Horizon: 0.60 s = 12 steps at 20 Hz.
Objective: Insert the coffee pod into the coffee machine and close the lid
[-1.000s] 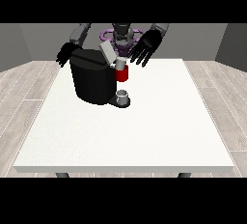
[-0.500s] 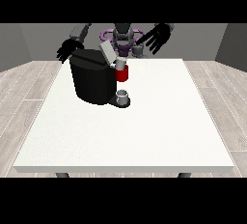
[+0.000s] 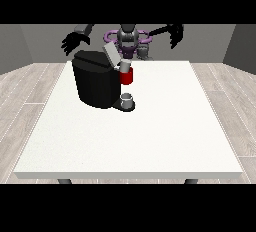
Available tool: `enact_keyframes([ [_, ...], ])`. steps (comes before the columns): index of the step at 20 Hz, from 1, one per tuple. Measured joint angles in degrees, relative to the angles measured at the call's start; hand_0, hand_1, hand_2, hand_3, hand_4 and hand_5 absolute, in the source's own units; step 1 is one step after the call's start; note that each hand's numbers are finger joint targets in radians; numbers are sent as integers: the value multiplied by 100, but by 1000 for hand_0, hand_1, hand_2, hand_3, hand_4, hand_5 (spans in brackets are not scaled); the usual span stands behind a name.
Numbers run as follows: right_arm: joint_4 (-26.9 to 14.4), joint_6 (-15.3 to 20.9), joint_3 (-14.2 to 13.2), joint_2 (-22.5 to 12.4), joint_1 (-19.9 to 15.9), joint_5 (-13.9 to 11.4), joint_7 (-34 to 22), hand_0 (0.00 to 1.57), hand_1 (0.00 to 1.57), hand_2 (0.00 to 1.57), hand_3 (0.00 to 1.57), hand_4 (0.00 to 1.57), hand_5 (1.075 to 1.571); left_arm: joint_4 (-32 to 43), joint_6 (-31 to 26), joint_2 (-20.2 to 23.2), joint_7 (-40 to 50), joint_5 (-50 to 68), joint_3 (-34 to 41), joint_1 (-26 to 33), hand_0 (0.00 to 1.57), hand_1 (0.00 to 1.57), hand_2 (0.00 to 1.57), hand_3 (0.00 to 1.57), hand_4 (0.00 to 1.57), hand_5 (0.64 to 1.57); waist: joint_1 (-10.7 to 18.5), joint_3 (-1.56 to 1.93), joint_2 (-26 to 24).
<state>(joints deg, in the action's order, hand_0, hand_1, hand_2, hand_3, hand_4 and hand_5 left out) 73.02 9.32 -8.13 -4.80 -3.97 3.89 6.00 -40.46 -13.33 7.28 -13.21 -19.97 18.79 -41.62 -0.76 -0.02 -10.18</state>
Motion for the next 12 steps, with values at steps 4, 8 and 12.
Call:
enact_keyframes([
  [4, 322, -252, 168, -149, 24, -16, -202, 0, 0, 0, 0, 289, 1571, -91, -52, -141, -17, 254, 113, 483, 0, 0, 0, 0, 0, 1571, 109, 0, -288],
  [8, 744, -564, 265, -403, -225, 77, -644, 0, 0, 0, 0, 0, 1571, -159, -280, -101, 21, 531, 248, 829, 0, 0, 0, 0, 0, 1571, 172, 0, -491],
  [12, 925, -671, 333, -451, -403, 74, -685, 0, 0, 0, 0, 0, 1571, -409, -343, -329, 47, 760, 229, 1105, 0, 0, 0, 0, 27, 1571, 396, 1, -477],
])
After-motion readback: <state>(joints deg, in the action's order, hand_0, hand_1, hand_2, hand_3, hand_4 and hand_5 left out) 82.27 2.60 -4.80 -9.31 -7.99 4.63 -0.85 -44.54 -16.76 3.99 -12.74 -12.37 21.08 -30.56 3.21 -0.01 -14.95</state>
